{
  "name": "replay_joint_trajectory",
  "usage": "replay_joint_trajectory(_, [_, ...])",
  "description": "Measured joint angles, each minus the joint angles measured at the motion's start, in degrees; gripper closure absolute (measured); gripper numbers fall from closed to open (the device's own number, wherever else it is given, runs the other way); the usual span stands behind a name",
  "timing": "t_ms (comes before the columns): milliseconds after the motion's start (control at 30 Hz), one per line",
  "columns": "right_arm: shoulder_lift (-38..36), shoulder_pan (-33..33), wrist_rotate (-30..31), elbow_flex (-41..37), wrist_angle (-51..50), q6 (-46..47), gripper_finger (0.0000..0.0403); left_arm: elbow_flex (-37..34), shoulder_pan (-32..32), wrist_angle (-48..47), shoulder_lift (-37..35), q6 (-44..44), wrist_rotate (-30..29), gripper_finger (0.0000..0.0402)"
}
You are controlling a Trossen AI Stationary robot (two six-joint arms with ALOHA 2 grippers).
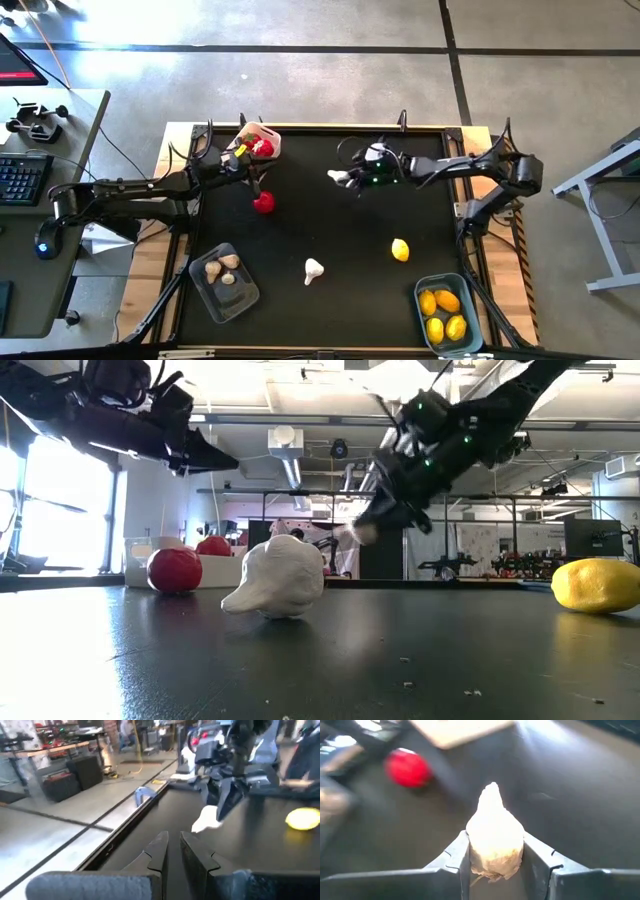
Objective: Sort produce into baskets
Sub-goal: Put the white garlic into the transparent bin
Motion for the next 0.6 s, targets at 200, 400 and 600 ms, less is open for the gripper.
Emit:
replay_joint_trajectory(200, [0.0,4.53,-2.73,-0.02,9.83,-2.1,0.0293,0.8,-1.41,2.22,1.12,1.07,16.61,0.038])
replay_joint_trajectory(400, [0.0,6.51,-2.68,-0.04,12.48,-3.81,0.0293,3.52,-8.32,3.11,7.14,8.91,10.96,0.0366])
replay_joint_trajectory(600, [0.0,6.59,-2.68,-0.04,12.75,-3.53,0.0293,8.84,-13.74,3.13,15.38,16.81,0.55,0.03])
